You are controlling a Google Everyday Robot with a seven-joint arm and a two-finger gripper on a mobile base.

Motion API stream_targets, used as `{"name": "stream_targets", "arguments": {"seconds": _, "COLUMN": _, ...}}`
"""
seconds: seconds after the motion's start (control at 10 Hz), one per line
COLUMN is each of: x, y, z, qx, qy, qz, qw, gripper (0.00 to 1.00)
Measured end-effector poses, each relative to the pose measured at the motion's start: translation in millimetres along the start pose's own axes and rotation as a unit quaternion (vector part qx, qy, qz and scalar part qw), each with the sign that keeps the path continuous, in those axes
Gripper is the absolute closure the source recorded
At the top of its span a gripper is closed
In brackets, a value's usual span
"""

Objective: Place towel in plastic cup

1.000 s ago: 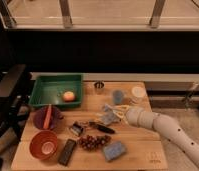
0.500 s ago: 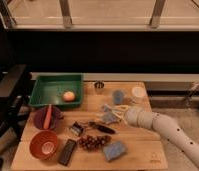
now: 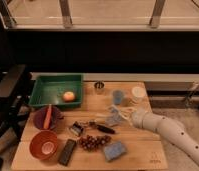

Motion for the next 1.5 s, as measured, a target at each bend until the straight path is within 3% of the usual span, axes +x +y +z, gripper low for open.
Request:
{"name": "stream_targets", "arguments": {"seconds": 0.3, "x": 34, "y": -38, "z": -30, "qx": 0.050, "qy": 0.040, "qz": 0.020, "qw": 0.9978, "gripper": 1.00}}
{"name": "stream_targets", "arguments": {"seconds": 0.6, "x": 31, "y": -69, "z": -31, "qx": 0.084, "qy": 0.058, "qz": 0.013, "qw": 0.9947, "gripper": 1.00}}
{"name": "stream_targets", "arguments": {"seconds": 1.0, "x": 6, "y": -97, "z": -19, "qx": 0.102, "qy": 0.059, "qz": -0.017, "qw": 0.9929, "gripper": 1.00}}
{"name": "stream_targets", "arguments": {"seconds": 1.3, "x": -22, "y": -102, "z": -5, "qx": 0.101, "qy": 0.041, "qz": -0.043, "qw": 0.9932, "gripper": 1.00}}
{"name": "stream_targets", "arguments": {"seconds": 1.5, "x": -51, "y": -96, "z": 16, "qx": 0.090, "qy": 0.019, "qz": -0.062, "qw": 0.9938, "gripper": 1.00}}
